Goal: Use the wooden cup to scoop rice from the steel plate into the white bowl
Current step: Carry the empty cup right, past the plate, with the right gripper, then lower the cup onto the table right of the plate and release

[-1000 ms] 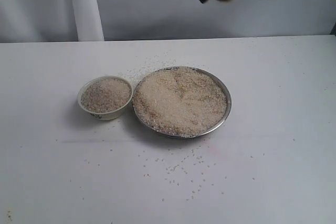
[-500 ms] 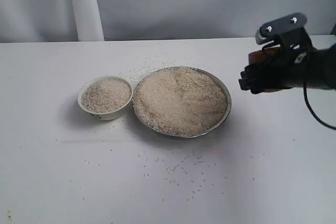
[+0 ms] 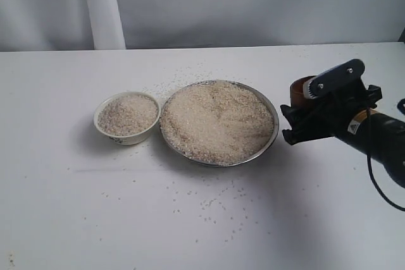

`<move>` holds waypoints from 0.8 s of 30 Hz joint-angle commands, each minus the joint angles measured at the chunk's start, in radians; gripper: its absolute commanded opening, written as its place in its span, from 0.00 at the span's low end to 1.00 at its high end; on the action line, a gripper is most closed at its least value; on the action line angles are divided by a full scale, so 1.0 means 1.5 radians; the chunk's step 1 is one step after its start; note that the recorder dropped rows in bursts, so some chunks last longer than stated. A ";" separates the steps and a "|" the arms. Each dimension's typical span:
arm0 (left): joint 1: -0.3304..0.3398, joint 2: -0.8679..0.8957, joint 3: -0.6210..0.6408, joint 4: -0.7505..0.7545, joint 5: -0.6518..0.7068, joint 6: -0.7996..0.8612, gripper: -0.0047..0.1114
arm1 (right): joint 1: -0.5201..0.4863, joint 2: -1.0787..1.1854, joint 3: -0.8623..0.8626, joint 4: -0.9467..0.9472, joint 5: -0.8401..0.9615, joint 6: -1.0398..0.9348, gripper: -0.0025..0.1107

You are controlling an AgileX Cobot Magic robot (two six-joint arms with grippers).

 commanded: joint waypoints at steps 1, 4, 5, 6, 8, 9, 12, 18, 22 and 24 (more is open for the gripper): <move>-0.002 -0.002 0.001 0.000 -0.004 -0.003 0.04 | -0.030 0.063 0.004 -0.015 -0.081 0.024 0.02; -0.002 -0.002 0.001 0.000 -0.004 -0.003 0.04 | -0.051 0.083 0.004 -0.042 -0.102 0.032 0.02; -0.002 -0.002 0.001 0.000 -0.004 -0.003 0.04 | -0.059 0.086 0.004 -0.063 -0.104 0.035 0.02; -0.002 -0.002 0.001 0.000 -0.004 -0.003 0.04 | -0.066 0.090 0.004 -0.088 -0.106 0.038 0.02; -0.002 -0.002 0.001 0.000 -0.004 -0.003 0.04 | -0.075 0.100 0.004 -0.120 -0.106 0.038 0.02; -0.002 -0.002 0.001 0.000 -0.004 -0.003 0.04 | -0.076 0.107 0.004 -0.117 -0.106 0.040 0.02; -0.002 -0.002 0.001 0.000 -0.004 -0.003 0.04 | -0.081 0.130 0.004 -0.118 -0.131 0.040 0.02; -0.002 -0.002 0.001 0.000 -0.004 -0.003 0.04 | -0.081 0.141 0.004 -0.108 -0.151 0.040 0.02; -0.002 -0.002 0.001 0.000 -0.004 -0.003 0.04 | -0.081 0.141 0.004 -0.072 -0.157 0.040 0.02; -0.002 -0.002 0.001 0.000 -0.004 -0.003 0.04 | -0.081 0.141 0.004 -0.075 -0.157 0.038 0.02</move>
